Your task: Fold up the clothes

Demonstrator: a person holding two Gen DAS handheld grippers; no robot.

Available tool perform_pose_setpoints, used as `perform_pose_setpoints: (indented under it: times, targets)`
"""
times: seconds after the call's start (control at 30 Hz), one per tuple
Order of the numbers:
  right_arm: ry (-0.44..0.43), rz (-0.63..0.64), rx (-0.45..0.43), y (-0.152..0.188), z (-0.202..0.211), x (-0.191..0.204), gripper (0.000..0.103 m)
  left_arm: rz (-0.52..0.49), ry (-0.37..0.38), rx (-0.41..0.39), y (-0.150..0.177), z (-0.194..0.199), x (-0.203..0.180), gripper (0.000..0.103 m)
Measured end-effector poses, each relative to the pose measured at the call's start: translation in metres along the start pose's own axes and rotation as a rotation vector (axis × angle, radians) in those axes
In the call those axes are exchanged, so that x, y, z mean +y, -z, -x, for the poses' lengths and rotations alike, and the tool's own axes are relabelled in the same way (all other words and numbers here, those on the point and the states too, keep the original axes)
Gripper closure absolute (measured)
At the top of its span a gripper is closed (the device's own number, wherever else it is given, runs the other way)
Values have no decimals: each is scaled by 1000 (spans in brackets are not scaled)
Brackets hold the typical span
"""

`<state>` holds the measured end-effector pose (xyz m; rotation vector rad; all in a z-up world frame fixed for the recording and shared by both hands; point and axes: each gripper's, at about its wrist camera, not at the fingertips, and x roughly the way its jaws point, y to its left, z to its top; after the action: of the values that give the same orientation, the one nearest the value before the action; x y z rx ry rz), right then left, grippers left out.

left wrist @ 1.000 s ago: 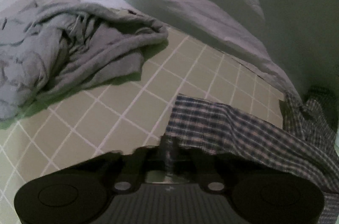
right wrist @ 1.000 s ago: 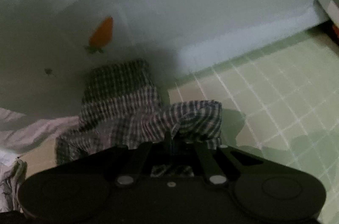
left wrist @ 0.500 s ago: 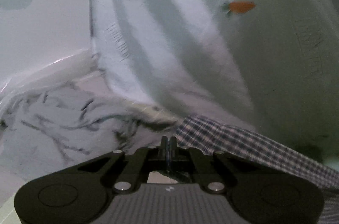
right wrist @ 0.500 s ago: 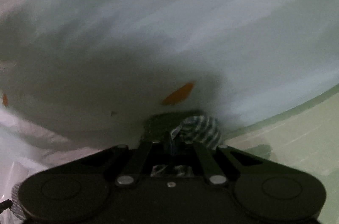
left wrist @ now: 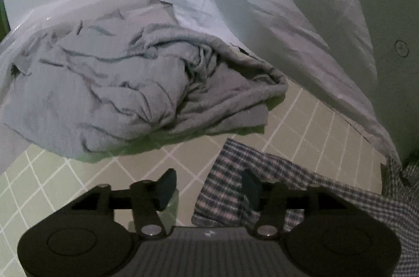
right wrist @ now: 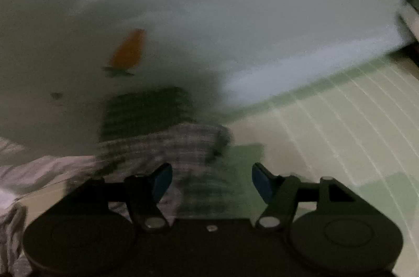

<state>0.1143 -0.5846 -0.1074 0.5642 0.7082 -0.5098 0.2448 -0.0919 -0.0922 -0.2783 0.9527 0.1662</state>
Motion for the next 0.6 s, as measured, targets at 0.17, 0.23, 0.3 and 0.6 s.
perform_pose_setpoints:
  times: [0.17,0.23,0.3,0.6]
  targets:
    - [-93,-87,74,-1,-21,-11,33,-41,15,30,7,-11,-11,41]
    - [-101,-77,85,-5,-30,-10,48,-51,7,36,8,-15,-14,41]
    - [-109,-67,96,-9,-38,-10,94,-62,1,40,9,-18,-16,41]
    - [-123,-29,128,-24,-69,-9,81,-112,-20,33,14,-29,-24,41]
